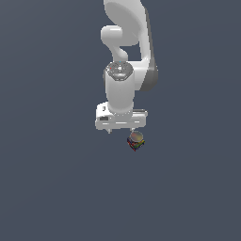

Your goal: Pick up the object and move it to a goal position.

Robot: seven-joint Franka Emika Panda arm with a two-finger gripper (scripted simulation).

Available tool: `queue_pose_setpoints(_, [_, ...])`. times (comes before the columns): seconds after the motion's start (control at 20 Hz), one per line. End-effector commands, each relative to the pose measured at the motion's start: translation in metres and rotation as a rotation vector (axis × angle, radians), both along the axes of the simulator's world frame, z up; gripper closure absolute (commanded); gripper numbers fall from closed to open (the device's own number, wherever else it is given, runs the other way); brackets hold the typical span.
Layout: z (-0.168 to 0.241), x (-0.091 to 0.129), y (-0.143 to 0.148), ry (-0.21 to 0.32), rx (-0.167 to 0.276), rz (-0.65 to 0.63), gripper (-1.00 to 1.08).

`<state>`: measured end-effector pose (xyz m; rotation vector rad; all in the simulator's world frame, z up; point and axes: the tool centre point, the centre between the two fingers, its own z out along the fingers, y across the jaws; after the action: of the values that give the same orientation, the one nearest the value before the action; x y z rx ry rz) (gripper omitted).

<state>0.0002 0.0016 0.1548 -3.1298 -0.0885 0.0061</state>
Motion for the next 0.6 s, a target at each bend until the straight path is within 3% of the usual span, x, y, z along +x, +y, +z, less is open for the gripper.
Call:
queue_pose_setpoints(0.0, [-0.004, -0.001, 0.006, 0.0, -0.002, 0.042, -0.92])
queue_pose_setpoints(0.55, [-0.032, -0.007, 0.053, -0.004, -0.009, 0.364, -0.92])
